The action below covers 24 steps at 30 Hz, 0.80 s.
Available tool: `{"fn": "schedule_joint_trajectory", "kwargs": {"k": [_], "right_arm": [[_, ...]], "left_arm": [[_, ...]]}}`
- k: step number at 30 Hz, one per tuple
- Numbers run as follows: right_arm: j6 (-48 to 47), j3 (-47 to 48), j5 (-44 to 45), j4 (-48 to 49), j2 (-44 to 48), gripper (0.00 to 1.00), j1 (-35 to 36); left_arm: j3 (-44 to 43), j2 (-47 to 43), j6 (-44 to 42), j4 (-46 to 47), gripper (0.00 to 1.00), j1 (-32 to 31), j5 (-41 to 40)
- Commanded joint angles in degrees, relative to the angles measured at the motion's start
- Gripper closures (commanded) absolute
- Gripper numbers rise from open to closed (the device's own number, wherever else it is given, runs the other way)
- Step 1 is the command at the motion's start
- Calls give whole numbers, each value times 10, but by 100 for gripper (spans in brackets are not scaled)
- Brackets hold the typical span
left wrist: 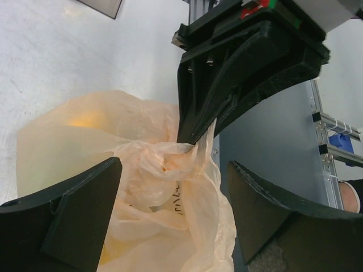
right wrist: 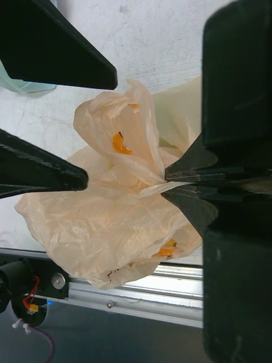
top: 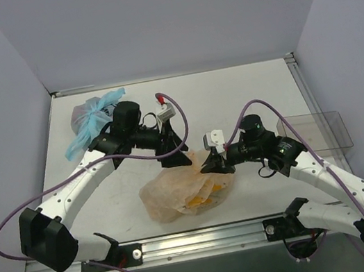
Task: Place the fake fruits into the plastic bag and tie a complex knot
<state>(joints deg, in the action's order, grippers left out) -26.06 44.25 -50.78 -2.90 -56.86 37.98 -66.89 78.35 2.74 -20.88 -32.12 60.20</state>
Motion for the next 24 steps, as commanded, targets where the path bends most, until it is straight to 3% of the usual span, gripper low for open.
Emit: {"fn": "schedule_joint_trajectory", "kwargs": {"k": [1,3,6,7,9,11,12,14,15,18,24], "right_arm": [[-17,21,1,-1,13,100,3],[-24,19,0,-4,16,100,5],[-28,13,-1,-5,22,100,6],[-30,12,2,-5,23,100,7],[-33,8,6,-7,24,100,6],[-34,5,16,-8,21,99,6],[-29,4,20,-6,18,76,6],[-8,3,35,-4,7,49,5],[0,1,40,8,4,29,5],[25,-7,61,44,-4,17,5],[60,-4,76,91,-24,14,-2]], "left_arm": [[-3,13,-7,-6,15,-8,-30],[-12,17,-16,-6,22,-6,-35],[-25,22,-20,-9,41,-7,-33],[-29,22,-20,-9,57,-7,-29],[-38,23,-24,-19,75,-7,-14],[-60,22,-51,-28,100,-6,0],[-67,19,-54,-30,100,-7,11],[-77,9,-66,-29,100,-8,19],[-79,7,-70,-29,100,-8,29],[-79,2,-70,-29,100,-9,43],[-68,-8,-78,-32,100,-11,61]]}}
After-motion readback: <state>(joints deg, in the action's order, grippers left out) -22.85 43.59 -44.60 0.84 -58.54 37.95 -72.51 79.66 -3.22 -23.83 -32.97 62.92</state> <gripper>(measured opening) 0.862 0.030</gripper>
